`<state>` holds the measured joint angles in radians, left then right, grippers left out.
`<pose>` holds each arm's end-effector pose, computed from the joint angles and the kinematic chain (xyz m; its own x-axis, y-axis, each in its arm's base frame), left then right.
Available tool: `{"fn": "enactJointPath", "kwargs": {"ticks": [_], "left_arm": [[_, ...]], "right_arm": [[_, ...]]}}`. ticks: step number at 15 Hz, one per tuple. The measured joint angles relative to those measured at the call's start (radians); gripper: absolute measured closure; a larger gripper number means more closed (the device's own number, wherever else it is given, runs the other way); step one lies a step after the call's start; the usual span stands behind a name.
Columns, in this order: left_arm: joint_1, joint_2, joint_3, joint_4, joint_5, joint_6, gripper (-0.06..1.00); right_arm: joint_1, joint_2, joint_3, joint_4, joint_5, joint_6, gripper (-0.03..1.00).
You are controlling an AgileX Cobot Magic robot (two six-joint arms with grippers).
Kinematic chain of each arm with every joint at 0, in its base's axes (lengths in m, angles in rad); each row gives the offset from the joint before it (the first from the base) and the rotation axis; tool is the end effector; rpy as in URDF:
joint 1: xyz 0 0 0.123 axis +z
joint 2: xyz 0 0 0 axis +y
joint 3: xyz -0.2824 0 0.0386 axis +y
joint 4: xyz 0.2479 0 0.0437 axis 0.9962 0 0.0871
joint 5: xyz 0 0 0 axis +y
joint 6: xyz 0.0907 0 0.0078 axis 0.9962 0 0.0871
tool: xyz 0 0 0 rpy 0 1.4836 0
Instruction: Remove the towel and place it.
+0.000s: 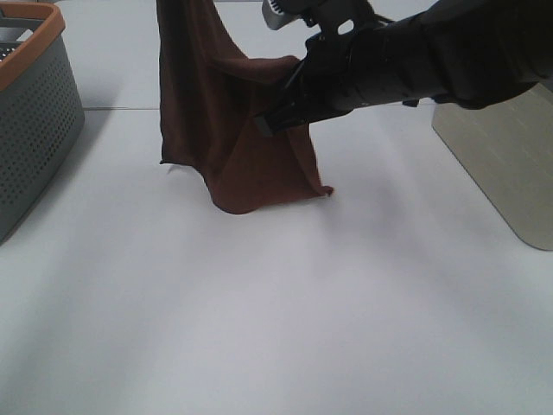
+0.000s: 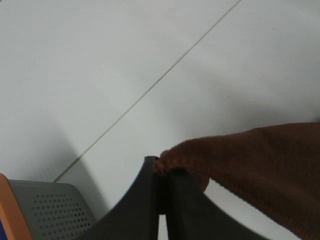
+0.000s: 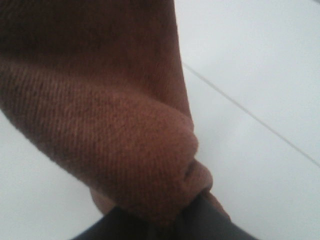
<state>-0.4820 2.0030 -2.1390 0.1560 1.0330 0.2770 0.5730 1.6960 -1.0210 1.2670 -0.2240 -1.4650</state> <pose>0.4092 -0.2004 0.3751 -0.4660 0.6351 -0.6161 0.5769 0.7460 0.3327 0.3227 0.1854 0.2333 -0.3321 -0.4514 -0.8283 -0.4524 0.8467 -0.2800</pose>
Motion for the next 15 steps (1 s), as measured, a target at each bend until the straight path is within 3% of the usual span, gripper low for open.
{"fn": "enactJointPath", "kwargs": {"ticks": [3,5,6,10,12,15], "left_arm": [[0.043,0.067,0.000,-0.017,-0.062,-0.006,0.93],[0.061,0.091,0.000,-0.017,-0.137,-0.019,0.93],[0.070,0.095,0.000,-0.009,-0.264,-0.023,0.93],[0.070,0.115,0.000,0.172,-0.469,-0.048,0.93],[0.072,0.161,0.000,0.222,-0.489,-0.050,0.93],[0.064,0.224,0.000,0.223,-0.392,-0.051,0.93]], "right_arm": [[-0.004,0.006,-0.003,-0.028,-0.095,-0.134,0.97],[-0.034,0.030,-0.032,-0.072,-0.120,-0.163,0.97],[-0.108,0.089,-0.141,-0.121,-0.117,-0.160,0.97],[-0.195,0.268,-0.461,-0.137,-0.023,-0.095,0.97],[-0.197,0.361,-0.539,-0.138,0.009,-0.078,0.97],[-0.207,0.432,-0.536,-0.109,0.058,-0.076,0.97]]}}
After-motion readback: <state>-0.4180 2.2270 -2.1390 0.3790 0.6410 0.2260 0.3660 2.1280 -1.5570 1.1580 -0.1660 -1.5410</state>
